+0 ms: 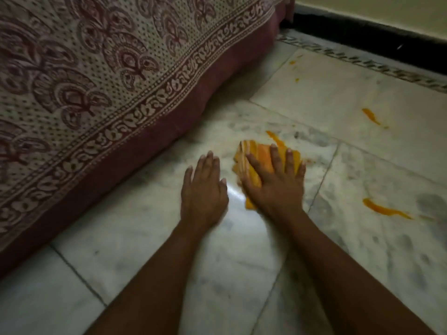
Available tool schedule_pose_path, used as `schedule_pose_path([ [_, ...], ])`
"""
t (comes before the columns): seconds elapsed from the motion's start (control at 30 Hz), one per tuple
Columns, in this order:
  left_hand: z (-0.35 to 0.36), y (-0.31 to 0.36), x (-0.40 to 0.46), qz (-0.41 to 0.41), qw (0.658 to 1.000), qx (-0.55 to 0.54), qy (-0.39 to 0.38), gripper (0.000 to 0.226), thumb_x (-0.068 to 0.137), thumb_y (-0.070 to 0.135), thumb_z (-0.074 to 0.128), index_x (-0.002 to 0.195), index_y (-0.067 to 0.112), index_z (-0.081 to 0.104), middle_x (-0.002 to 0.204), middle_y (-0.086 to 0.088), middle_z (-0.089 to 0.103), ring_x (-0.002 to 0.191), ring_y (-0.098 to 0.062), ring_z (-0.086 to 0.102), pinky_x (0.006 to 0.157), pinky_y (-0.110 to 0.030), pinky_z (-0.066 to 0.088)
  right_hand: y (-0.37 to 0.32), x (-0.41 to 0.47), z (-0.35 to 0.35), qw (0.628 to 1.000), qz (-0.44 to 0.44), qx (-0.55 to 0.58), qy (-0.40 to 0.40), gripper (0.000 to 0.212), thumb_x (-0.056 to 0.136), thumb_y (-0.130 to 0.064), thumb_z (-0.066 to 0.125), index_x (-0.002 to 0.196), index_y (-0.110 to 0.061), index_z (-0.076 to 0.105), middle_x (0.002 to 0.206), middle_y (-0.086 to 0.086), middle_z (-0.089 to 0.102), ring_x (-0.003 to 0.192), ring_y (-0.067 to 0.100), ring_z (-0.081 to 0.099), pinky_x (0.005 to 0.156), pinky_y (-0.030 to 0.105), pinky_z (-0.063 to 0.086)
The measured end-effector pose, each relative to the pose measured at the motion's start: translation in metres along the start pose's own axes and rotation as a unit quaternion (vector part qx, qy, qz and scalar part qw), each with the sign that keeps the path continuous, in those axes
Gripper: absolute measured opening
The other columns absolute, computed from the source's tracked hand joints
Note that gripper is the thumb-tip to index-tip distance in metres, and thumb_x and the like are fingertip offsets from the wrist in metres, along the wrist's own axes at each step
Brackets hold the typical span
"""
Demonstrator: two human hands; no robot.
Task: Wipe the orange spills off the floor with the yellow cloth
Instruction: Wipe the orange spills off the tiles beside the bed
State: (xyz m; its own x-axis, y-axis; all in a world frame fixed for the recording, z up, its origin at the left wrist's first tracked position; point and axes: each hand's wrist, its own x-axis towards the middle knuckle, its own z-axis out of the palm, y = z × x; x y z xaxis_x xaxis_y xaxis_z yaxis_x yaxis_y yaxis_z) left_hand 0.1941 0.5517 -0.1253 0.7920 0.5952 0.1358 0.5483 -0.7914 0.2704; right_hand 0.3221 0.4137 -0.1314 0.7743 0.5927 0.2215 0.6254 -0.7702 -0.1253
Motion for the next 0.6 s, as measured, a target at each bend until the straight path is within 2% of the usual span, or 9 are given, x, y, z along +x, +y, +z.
schedule_pose_path([
  [0.07, 0.001, 0.0, -0.002, -0.005, 1.0, -0.003, 0.006, 0.065, 0.099, 0.038, 0.03, 0.159, 0.014, 0.039, 0.169, -0.003, 0.031, 0.156, -0.018, 0.029, 0.125, -0.046, 0.025, 0.026, -0.031, -0.018, 0.998, -0.055, 0.003, -0.009, 0.071, 0.085, -0.081, 0.039, 0.152, -0.059, 0.035, 0.17, 0.001, 0.028, 0.157, 0.037, 0.021, 0.122, 0.063, 0.015],
  [0.1, 0.0, 0.0, -0.001, -0.006, 1.0, -0.004, 0.01, 0.064, 0.1, 0.037, 0.033, 0.159, 0.015, 0.04, 0.169, -0.002, 0.032, 0.156, -0.018, 0.03, 0.125, -0.046, 0.027, 0.04, -0.042, -0.027, 0.998, -0.05, 0.002, -0.025, 0.073, 0.083, -0.082, 0.038, 0.152, -0.058, 0.035, 0.171, 0.001, 0.026, 0.157, 0.037, 0.021, 0.121, 0.064, 0.018],
  [0.2, -0.003, 0.0, 0.001, -0.013, 1.0, -0.013, 0.007, 0.062, 0.1, 0.035, 0.041, 0.16, 0.017, 0.038, 0.171, 0.001, 0.029, 0.157, -0.015, 0.028, 0.124, -0.046, 0.029, 0.072, -0.042, -0.04, 0.994, 0.084, -0.01, -0.065, 0.08, 0.081, -0.087, 0.031, 0.155, -0.059, 0.023, 0.173, 0.002, 0.016, 0.158, 0.039, 0.015, 0.12, 0.066, 0.018],
  [0.27, -0.001, 0.001, 0.0, -0.016, 1.0, -0.011, 0.011, 0.063, 0.1, 0.035, 0.041, 0.161, 0.019, 0.035, 0.171, 0.003, 0.027, 0.157, -0.014, 0.026, 0.124, -0.046, 0.03, 0.075, -0.007, -0.033, 0.984, 0.164, 0.001, -0.069, 0.079, 0.087, -0.085, 0.026, 0.159, -0.056, 0.009, 0.174, 0.004, 0.007, 0.159, 0.039, 0.004, 0.122, 0.07, 0.01],
  [0.33, 0.001, 0.001, 0.001, -0.023, 1.0, -0.008, 0.018, 0.064, 0.101, 0.035, 0.041, 0.162, 0.021, 0.032, 0.172, 0.004, 0.025, 0.157, -0.012, 0.025, 0.124, -0.044, 0.029, 0.063, 0.044, -0.02, 0.979, 0.195, 0.015, -0.052, 0.077, 0.094, -0.077, 0.02, 0.162, -0.042, 0.005, 0.173, 0.011, 0.005, 0.157, 0.044, 0.001, 0.119, 0.076, 0.005],
  [0.4, 0.003, 0.002, 0.002, -0.024, 0.999, -0.007, 0.022, 0.065, 0.1, 0.036, 0.041, 0.163, 0.022, 0.03, 0.172, 0.006, 0.024, 0.157, -0.011, 0.025, 0.124, -0.043, 0.028, 0.039, 0.089, -0.003, 0.975, 0.215, 0.045, -0.042, 0.078, 0.095, -0.075, 0.021, 0.162, -0.035, 0.011, 0.172, 0.016, 0.009, 0.156, 0.047, 0.003, 0.118, 0.077, 0.002],
  [0.47, 0.003, 0.001, 0.001, -0.025, 0.999, -0.012, 0.024, 0.065, 0.1, 0.036, 0.042, 0.163, 0.023, 0.031, 0.172, 0.006, 0.025, 0.157, -0.011, 0.025, 0.124, -0.043, 0.028, 0.011, 0.105, 0.013, 0.98, 0.19, 0.043, -0.029, 0.078, 0.091, -0.079, 0.028, 0.16, -0.046, 0.02, 0.172, 0.013, 0.014, 0.157, 0.047, 0.005, 0.122, 0.07, 0.0],
  [0.53, 0.003, 0.001, 0.001, -0.026, 0.999, -0.011, 0.022, 0.064, 0.1, 0.036, 0.043, 0.162, 0.024, 0.032, 0.172, 0.006, 0.026, 0.157, -0.012, 0.026, 0.123, -0.044, 0.029, 0.0, 0.092, 0.014, 0.994, 0.099, 0.022, -0.027, 0.074, 0.087, -0.083, 0.034, 0.155, -0.056, 0.028, 0.172, 0.008, 0.02, 0.158, 0.044, 0.009, 0.124, 0.064, 0.0],
  [0.6, -0.001, 0.003, 0.003, -0.027, 1.0, -0.008, 0.01, 0.064, 0.1, 0.036, 0.044, 0.162, 0.023, 0.033, 0.172, 0.006, 0.025, 0.157, -0.012, 0.026, 0.122, -0.045, 0.031, 0.015, 0.064, -0.001, 0.999, -0.007, 0.02, -0.033, 0.074, 0.085, -0.083, 0.039, 0.155, -0.058, 0.027, 0.172, 0.005, 0.021, 0.159, 0.04, 0.01, 0.124, 0.063, 0.006],
])
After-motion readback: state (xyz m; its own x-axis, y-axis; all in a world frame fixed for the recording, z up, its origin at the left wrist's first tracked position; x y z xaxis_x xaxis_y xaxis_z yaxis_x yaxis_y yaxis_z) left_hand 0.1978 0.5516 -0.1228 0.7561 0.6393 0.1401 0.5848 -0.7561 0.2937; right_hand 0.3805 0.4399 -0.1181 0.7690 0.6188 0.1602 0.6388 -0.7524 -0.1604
